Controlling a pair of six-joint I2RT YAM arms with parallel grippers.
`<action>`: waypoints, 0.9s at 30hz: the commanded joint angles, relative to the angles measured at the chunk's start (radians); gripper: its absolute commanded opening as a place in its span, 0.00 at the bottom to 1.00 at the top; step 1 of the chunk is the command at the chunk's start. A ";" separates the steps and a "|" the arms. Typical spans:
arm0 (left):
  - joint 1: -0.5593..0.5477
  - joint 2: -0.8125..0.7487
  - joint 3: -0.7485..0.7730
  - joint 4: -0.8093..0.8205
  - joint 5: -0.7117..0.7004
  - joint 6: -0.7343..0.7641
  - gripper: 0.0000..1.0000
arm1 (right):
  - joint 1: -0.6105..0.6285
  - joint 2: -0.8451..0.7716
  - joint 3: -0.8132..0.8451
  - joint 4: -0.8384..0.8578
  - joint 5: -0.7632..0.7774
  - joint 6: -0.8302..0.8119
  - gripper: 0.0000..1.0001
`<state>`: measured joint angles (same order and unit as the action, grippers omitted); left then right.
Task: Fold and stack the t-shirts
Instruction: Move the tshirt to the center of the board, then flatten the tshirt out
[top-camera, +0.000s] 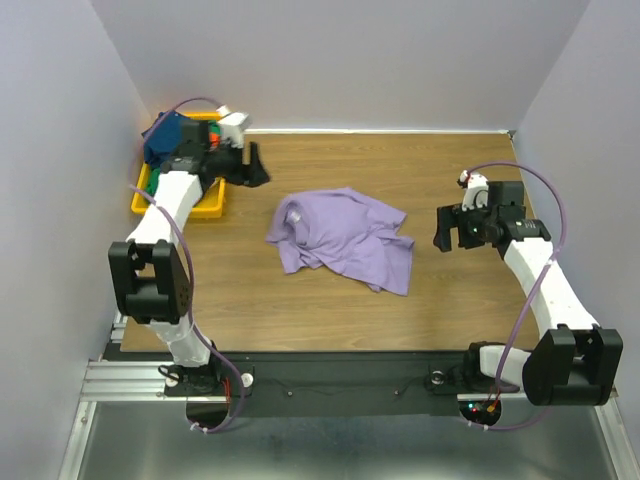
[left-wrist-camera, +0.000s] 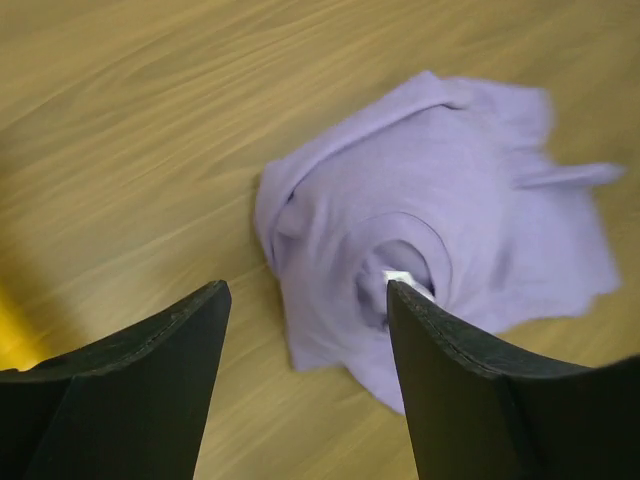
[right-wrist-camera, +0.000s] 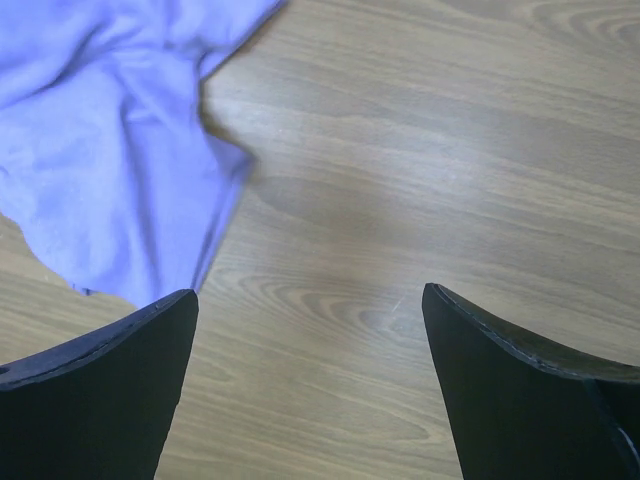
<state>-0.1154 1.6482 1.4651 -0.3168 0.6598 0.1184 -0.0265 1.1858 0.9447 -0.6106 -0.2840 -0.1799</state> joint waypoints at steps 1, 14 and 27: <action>0.152 -0.028 0.034 0.015 -0.005 0.159 0.74 | -0.009 0.024 0.042 -0.037 -0.067 -0.017 1.00; -0.444 -0.156 -0.221 0.061 -0.265 0.478 0.71 | -0.016 0.135 0.060 -0.034 -0.129 0.065 0.97; -0.929 0.174 -0.100 0.191 -0.417 0.434 0.66 | -0.231 0.144 0.066 -0.066 -0.251 0.091 0.95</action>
<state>-0.9859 1.7599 1.2743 -0.1932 0.2874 0.5571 -0.1955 1.3357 0.9764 -0.6559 -0.4618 -0.0990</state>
